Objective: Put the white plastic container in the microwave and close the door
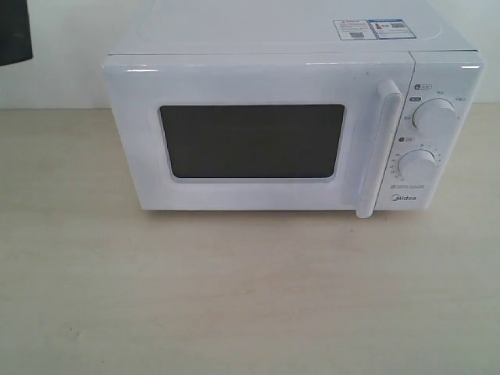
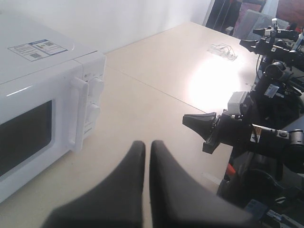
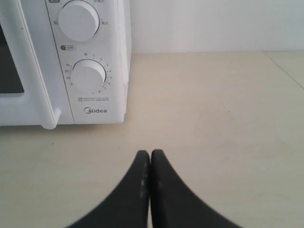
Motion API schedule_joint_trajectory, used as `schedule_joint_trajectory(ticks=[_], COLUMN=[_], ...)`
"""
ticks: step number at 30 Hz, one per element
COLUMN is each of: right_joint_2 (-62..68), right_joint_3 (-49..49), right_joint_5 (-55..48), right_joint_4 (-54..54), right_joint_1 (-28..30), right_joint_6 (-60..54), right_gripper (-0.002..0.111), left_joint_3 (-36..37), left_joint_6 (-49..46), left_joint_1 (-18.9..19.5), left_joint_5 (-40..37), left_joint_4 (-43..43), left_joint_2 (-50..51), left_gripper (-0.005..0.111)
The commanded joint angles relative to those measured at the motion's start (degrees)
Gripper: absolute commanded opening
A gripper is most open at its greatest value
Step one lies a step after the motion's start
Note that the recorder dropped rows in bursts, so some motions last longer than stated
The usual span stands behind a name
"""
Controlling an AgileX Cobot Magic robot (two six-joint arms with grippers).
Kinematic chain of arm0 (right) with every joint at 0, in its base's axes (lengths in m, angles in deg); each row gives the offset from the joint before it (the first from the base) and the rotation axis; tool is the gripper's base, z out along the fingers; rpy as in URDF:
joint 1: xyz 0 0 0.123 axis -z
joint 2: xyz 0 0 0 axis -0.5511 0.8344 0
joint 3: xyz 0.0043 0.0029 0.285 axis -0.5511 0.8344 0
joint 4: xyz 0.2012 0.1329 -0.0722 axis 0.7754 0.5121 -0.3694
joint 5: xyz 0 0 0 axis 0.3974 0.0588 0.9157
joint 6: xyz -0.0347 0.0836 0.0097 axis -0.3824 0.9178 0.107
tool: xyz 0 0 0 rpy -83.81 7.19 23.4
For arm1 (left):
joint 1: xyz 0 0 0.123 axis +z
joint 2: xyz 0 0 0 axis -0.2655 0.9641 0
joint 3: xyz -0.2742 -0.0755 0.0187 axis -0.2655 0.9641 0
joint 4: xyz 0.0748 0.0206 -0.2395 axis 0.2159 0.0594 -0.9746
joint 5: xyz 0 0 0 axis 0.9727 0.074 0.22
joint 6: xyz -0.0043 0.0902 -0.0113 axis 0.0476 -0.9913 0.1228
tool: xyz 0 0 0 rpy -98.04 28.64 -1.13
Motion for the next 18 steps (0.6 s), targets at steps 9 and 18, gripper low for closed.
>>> schedule_joint_trajectory(ticks=[9,18], right_joint_2=[-0.24,-0.24], right_joint_3=[0.3,0.3], right_joint_5=[-0.52,-0.52], right_joint_4=[-0.53,-0.53], right_joint_1=[0.3,0.3], right_joint_6=[0.0,0.0], right_gripper=[0.0,0.0], left_joint_3=[-0.09,-0.09], left_joint_6=[0.21,0.21], left_joint_1=[-0.24,-0.42], left_joint_5=[0.08,0.38], left_joint_4=[0.15,0.28], left_joint_2=[-0.29,-0.87], left_gripper=[0.004,0.004])
